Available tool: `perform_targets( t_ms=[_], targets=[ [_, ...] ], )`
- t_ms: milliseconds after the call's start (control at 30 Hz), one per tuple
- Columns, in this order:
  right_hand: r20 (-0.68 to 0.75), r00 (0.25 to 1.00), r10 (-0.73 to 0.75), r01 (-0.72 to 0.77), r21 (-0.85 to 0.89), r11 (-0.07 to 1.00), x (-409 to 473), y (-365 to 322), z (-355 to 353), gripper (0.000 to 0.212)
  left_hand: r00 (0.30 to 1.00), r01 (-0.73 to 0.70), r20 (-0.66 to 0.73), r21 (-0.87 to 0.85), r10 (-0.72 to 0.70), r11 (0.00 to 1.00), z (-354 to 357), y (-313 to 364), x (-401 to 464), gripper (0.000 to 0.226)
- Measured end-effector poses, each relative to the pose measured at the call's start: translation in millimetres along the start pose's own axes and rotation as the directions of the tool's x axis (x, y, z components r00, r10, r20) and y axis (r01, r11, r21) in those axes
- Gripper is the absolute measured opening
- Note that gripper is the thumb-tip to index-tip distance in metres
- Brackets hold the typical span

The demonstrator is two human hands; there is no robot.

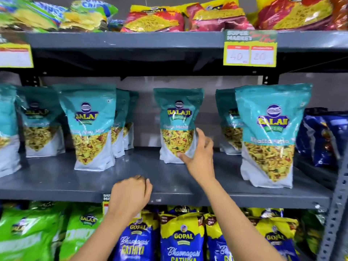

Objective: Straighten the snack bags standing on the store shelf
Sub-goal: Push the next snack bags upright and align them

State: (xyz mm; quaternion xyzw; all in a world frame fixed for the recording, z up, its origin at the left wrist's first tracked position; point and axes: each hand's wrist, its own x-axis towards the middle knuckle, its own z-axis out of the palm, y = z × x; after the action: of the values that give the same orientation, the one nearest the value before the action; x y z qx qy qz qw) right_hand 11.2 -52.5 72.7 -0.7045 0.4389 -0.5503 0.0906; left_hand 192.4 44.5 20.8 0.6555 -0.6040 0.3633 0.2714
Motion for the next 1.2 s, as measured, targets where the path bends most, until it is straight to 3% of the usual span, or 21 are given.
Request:
perform_targets(
  t_ms=[133,233,467,633,800,1067,1200],
  targets=[
    [0.052,0.986,0.159,-0.158,-0.023,0.987,31.0,0.0,51.3,0.118,0.998,-0.062,0.017,0.032,0.061,0.998,10.4,-41.9,3.3,0.040],
    [0.008,0.974,0.226,-0.223,-0.127,0.966,39.3,3.0,70.0,0.126,0.997,-0.058,0.047,-0.083,0.062,0.995,20.5,-53.5,-8.1,0.045],
    [-0.095,0.970,0.222,-0.235,-0.159,0.959,35.9,4.4,92.4,0.133,0.980,-0.090,-0.196,-0.245,0.042,0.965,40.0,-52.9,-23.0,0.040],
    [-0.075,0.938,0.338,-0.346,-0.160,0.925,38.2,7.8,94.7,0.140,0.950,-0.078,-0.312,-0.261,-0.008,0.962,47.3,-51.6,-23.9,0.053],
    [-0.049,0.933,0.358,-0.361,-0.091,0.928,37.5,9.3,90.5,0.134,0.946,-0.076,-0.323,-0.244,-0.007,0.967,49.4,-52.1,-24.1,0.055],
    [0.002,0.936,0.353,-0.349,-0.146,0.926,20.0,-2.4,74.3,0.131,0.944,-0.075,-0.329,-0.231,-0.006,0.970,47.8,-51.7,-23.4,0.057],
    [0.019,0.923,0.385,-0.375,-0.188,0.908,5.4,-12.2,62.4,0.131,0.949,-0.080,-0.315,-0.218,0.007,0.973,45.3,-50.1,-24.6,0.044]
  ],
)
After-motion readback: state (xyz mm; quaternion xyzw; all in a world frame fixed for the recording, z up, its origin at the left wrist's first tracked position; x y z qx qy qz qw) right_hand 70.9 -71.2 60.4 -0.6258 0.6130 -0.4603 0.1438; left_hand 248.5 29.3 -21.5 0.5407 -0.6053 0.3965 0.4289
